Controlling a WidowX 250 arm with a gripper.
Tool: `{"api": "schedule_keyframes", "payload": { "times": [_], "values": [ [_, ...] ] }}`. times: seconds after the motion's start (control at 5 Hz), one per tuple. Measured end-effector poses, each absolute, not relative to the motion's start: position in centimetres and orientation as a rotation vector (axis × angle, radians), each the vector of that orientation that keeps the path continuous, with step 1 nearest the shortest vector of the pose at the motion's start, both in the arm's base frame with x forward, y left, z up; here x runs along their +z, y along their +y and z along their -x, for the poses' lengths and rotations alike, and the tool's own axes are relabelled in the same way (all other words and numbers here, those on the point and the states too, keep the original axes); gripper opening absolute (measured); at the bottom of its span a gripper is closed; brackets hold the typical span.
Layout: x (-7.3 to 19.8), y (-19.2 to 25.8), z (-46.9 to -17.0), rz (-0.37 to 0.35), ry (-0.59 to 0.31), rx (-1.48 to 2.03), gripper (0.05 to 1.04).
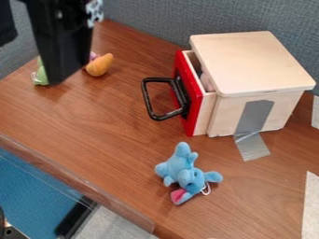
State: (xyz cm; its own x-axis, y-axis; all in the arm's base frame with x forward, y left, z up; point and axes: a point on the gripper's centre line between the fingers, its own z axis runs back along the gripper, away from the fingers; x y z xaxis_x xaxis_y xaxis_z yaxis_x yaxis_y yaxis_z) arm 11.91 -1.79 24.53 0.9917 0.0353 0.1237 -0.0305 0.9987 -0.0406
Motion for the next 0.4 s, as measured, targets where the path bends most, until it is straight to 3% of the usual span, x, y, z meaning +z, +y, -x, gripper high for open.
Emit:
{"api": "schedule_keyframes", "payload": {
  "times": [0.2, 0.4],
  "values": [
    [24.4, -1.8, -12.0, 0.042, -0.124, 0.032, 1.001],
    [22.2, -1.7, -16.2, 0.015, -0.086, 0.044, 1.001]
  ]
}}
